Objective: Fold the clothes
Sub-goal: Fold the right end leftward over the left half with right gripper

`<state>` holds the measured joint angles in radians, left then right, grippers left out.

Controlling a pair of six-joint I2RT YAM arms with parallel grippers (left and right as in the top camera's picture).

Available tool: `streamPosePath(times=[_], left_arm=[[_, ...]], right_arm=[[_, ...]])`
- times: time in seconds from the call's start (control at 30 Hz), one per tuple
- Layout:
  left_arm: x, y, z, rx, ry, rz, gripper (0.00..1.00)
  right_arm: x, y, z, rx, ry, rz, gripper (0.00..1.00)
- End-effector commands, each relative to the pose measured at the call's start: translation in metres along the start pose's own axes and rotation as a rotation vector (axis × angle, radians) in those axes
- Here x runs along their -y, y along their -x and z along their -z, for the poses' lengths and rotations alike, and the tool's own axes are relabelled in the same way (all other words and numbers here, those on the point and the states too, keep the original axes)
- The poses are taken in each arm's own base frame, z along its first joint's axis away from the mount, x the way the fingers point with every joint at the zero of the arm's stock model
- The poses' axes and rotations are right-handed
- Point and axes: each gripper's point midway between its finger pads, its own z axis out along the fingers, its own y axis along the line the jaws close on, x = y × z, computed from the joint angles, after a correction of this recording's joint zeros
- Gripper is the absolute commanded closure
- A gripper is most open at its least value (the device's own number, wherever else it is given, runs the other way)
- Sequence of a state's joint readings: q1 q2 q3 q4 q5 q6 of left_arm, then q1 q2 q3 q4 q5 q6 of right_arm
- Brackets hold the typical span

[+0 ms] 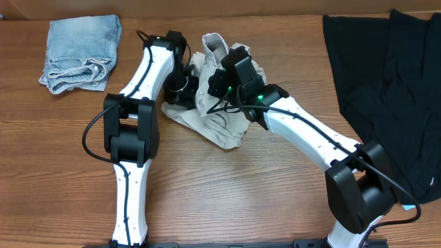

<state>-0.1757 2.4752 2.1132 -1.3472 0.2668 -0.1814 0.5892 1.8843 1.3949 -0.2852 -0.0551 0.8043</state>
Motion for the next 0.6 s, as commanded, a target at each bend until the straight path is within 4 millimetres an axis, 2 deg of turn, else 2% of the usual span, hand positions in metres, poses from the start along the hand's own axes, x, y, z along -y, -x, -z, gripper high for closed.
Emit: streamPosePath(times=[0.0, 0.07, 0.1, 0.2, 0.3, 0.33, 0.37, 0.4, 0.53, 0.57], left_arm=[[-0.042, 0.017, 0.043, 0.085, 0.193, 0.078, 0.90], [-0.046, 0.017, 0.072, 0.120, 0.237, 0.084, 0.76], [-0.047, 0.017, 0.092, 0.153, 0.264, 0.083, 0.65], [-0.042, 0.020, 0.119, 0.213, 0.258, 0.083, 0.51], [-0.046, 0.025, 0.152, 0.305, 0.223, 0.152, 0.41], [-0.048, 0.029, 0.165, 0.348, 0.183, 0.170, 0.34], [-0.049, 0.032, 0.172, 0.369, 0.160, 0.177, 0.33], [-0.054, 0.034, 0.179, 0.392, 0.142, 0.189, 0.32], [-0.075, 0.038, 0.192, 0.427, 0.123, 0.233, 0.28], [-0.078, 0.038, 0.193, 0.427, 0.124, 0.237, 0.28]], right_arm=[[-0.018, 0.008, 0.008, 0.017, 0.051, -0.005, 0.96], [-0.018, 0.008, 0.008, 0.018, 0.051, -0.005, 0.96], [-0.018, 0.008, 0.008, 0.018, 0.051, -0.005, 0.96], [-0.018, 0.008, 0.008, 0.018, 0.053, -0.004, 0.96], [-0.031, 0.003, 0.007, -0.003, 0.112, 0.030, 0.96], [-0.042, -0.002, 0.007, -0.019, 0.158, 0.057, 0.84], [-0.048, -0.006, 0.006, -0.030, 0.181, 0.077, 0.61], [-0.058, -0.012, 0.008, -0.047, 0.224, 0.122, 0.33], [-0.086, -0.036, 0.016, -0.123, 0.367, 0.293, 0.00], [-0.089, -0.039, 0.018, -0.136, 0.392, 0.317, 0.00]])
